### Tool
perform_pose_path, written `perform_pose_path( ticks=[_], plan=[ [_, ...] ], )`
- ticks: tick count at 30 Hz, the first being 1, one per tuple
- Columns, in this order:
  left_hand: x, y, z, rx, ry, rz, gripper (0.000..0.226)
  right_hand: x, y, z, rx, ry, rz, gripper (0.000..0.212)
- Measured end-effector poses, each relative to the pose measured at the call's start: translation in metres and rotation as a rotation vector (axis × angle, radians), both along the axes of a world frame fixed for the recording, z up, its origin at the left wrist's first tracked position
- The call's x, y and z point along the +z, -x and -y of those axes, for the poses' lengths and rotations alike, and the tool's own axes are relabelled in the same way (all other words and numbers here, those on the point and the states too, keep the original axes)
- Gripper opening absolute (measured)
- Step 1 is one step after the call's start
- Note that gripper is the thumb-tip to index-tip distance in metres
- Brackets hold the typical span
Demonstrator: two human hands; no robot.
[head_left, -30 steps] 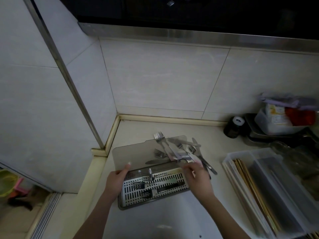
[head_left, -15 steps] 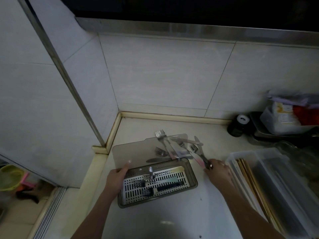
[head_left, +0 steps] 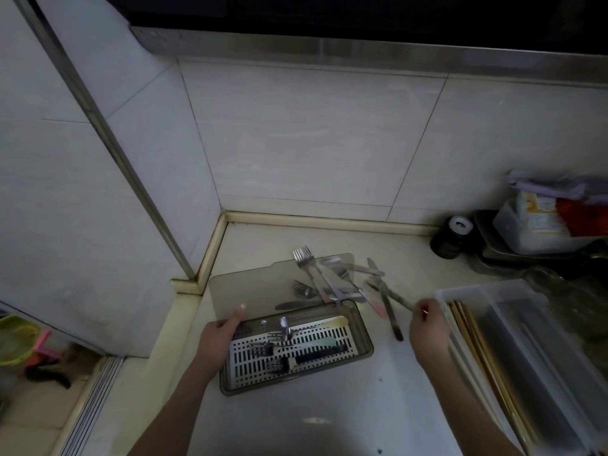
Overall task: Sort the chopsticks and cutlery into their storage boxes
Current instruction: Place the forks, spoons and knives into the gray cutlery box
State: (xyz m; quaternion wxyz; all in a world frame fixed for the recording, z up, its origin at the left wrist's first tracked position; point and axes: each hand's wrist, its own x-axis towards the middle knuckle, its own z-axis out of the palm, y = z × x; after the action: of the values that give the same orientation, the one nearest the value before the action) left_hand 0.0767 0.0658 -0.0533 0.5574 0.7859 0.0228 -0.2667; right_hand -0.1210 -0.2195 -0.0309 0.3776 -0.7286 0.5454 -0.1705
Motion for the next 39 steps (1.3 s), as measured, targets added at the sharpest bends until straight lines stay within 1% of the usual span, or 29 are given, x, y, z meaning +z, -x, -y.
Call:
perform_pose_path(
  ticks=[2,5,7,10,12,15,17,18,19,21,22,23,25,26,27,29,30,32,34,39],
  plan=[
    [-0.001,-0.001,0.0,-0.005,0.002,-0.006,0.047,0.016,0.009,-0.009,0.014,0.075,0.116,0.009],
    [-0.001,-0.002,-0.001,-0.01,0.0,-0.006,0.048,0.037,0.017,-0.017,0.065,0.092,0.288,0.012],
    [-0.002,-0.001,-0.001,-0.016,-0.005,0.0,0.049,0.046,0.017,-0.022,0.175,0.06,0.317,0.015],
    [-0.004,-0.001,-0.002,-0.009,-0.017,0.011,0.047,0.049,0.006,-0.038,0.41,-0.05,0.235,0.016],
    [-0.008,-0.002,-0.003,-0.009,-0.019,0.012,0.05,0.042,-0.007,-0.051,0.518,-0.125,0.156,0.015],
    [-0.011,-0.003,-0.006,-0.013,-0.022,0.012,0.066,0.028,-0.028,-0.072,0.692,-0.175,0.018,0.014],
    [-0.01,-0.001,-0.005,-0.008,-0.017,0.015,0.063,0.022,-0.037,-0.079,0.777,-0.144,-0.068,0.017],
    [-0.01,0.0,-0.005,-0.01,-0.018,0.019,0.06,0.021,-0.039,-0.078,0.764,-0.091,-0.071,0.016],
    [-0.009,0.002,-0.004,-0.011,-0.018,0.021,0.056,0.022,-0.038,-0.075,0.713,-0.031,-0.031,0.015],
    [-0.007,0.003,-0.004,-0.003,-0.015,0.023,0.048,0.022,-0.034,-0.06,0.522,0.062,0.086,0.014],
    [-0.007,0.003,-0.004,0.002,-0.017,0.023,0.046,0.017,-0.029,-0.047,0.415,0.092,0.108,0.013],
    [-0.006,0.003,-0.004,0.005,-0.019,0.023,0.045,0.012,-0.025,-0.033,0.32,0.117,0.109,0.011],
    [-0.005,0.003,-0.002,0.002,-0.022,0.019,0.045,-0.004,-0.018,-0.004,0.203,0.112,0.012,0.005],
    [-0.005,0.002,-0.002,0.004,-0.025,0.021,0.045,-0.013,-0.016,0.008,0.187,0.061,-0.069,0.01],
    [-0.005,0.002,-0.001,0.01,-0.026,0.022,0.044,-0.023,-0.014,0.017,0.24,0.041,-0.228,0.016],
    [-0.005,0.003,-0.002,0.017,-0.03,0.025,0.045,-0.038,-0.011,0.024,0.344,0.092,-0.519,0.028],
    [-0.005,0.003,-0.002,0.018,-0.025,0.022,0.047,-0.045,-0.01,0.023,0.352,0.13,-0.577,0.035],
    [-0.004,0.005,-0.001,0.02,-0.014,0.016,0.048,-0.053,-0.009,0.019,0.344,0.151,-0.581,0.04],
    [-0.001,0.006,-0.001,0.03,-0.02,0.022,0.047,-0.05,-0.012,0.011,0.333,0.132,-0.606,0.039],
    [0.004,0.006,-0.003,-0.011,-0.047,0.022,0.047,-0.041,-0.017,0.0,0.356,0.144,-0.726,0.023]
  ],
)
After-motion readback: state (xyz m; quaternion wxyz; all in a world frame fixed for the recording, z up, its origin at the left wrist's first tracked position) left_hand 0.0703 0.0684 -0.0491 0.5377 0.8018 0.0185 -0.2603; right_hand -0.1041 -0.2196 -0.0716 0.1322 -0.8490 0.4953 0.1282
